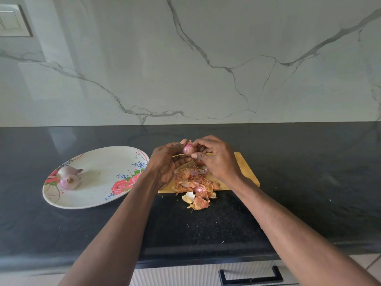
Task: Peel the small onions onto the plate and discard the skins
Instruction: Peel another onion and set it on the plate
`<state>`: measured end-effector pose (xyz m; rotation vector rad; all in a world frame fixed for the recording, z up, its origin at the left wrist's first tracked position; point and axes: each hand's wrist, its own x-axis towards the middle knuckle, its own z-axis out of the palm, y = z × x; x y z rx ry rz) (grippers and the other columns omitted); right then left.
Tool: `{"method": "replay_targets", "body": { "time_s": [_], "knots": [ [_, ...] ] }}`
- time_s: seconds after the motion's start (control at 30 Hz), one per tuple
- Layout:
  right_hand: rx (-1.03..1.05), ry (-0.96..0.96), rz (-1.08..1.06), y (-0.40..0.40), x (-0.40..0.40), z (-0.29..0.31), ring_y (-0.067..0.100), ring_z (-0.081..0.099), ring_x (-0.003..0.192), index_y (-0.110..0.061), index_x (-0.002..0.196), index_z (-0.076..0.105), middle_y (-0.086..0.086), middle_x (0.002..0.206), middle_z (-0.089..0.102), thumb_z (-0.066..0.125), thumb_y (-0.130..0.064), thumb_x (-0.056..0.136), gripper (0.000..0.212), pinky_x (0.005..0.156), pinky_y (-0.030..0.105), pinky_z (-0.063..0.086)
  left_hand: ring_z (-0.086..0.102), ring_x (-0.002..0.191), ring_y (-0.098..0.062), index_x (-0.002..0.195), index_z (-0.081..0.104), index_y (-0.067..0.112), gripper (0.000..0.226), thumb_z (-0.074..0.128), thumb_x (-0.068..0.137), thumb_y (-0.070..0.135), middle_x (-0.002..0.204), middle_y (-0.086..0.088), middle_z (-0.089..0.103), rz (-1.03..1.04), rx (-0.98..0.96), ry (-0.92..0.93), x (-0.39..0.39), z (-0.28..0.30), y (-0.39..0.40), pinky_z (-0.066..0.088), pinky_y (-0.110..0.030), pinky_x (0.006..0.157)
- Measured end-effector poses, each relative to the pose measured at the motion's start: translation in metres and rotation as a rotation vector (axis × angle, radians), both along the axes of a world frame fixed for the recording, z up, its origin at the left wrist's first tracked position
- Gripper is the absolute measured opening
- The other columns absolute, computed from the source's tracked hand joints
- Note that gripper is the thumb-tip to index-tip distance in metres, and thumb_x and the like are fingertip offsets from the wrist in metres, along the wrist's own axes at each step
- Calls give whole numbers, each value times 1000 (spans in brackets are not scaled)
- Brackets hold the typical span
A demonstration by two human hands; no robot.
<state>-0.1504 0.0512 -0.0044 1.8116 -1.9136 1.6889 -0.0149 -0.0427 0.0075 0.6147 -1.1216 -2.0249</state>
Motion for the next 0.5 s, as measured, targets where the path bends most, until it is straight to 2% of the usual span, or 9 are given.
{"method": "replay_targets", "body": {
  "time_s": [0.13,0.3,0.4,0.5],
  "knots": [
    [-36,-11,4,0,2,-3,10,63,89,-10,98,76,-3,98,65,82,-4,78,21,77,20,56,72,72,-26,96,70,-6,10,62,93,0,91,-20,71,13,-1,-12,0,-1,-1,60,-29,60],
    [-51,16,-7,1,3,-4,5,60,87,-7,94,76,-2,95,64,80,-4,79,16,74,17,53,73,72,-27,99,69,-7,11,64,93,0,98,-22,70,29,22,-21,-1,-1,-2,61,-30,60],
    [-62,54,-20,1,4,-4,6,57,85,-5,87,75,1,91,63,80,-3,80,9,70,16,51,72,70,-27,100,68,-7,10,62,94,-1,94,-22,69,33,37,-9,-2,-1,-1,60,-30,59],
    [-47,51,-21,1,4,-3,8,60,86,-10,92,73,-2,94,63,81,-4,80,16,73,18,54,72,71,-27,96,68,-7,8,62,93,-3,90,-20,70,21,32,-6,-1,0,1,60,-30,59]
  ]
}}
